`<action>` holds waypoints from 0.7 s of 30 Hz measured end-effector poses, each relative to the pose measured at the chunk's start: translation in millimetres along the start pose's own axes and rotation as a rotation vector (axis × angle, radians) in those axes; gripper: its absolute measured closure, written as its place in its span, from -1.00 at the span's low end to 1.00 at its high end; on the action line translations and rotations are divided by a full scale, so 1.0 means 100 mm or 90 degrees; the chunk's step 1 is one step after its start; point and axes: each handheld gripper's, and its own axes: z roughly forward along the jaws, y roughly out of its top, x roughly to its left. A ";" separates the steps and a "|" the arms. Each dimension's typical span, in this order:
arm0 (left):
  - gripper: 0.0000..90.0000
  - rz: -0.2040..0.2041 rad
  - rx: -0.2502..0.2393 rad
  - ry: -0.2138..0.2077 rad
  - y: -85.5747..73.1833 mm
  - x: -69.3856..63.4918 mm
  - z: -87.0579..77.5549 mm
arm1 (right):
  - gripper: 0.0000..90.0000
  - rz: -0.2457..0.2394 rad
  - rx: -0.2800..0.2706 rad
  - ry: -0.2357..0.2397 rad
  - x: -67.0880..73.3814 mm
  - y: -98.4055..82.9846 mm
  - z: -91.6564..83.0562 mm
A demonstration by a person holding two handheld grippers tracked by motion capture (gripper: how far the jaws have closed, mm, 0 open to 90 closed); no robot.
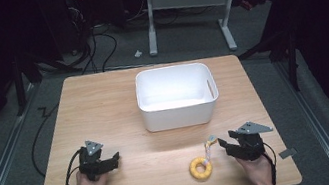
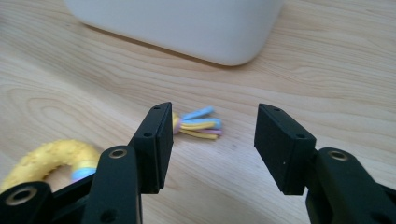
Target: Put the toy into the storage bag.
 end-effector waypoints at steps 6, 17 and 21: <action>-0.62 -0.001 0.001 0.000 0.00 0.00 0.00 | 0.06 -0.033 0.011 0.040 0.16 0.06 0.07; -0.62 -0.002 0.000 0.000 0.00 0.00 0.00 | 0.07 -0.053 0.041 0.075 0.31 0.02 0.15; -0.62 -0.003 -0.001 0.001 0.00 0.01 0.00 | 0.07 -0.057 0.045 0.081 0.34 0.01 0.16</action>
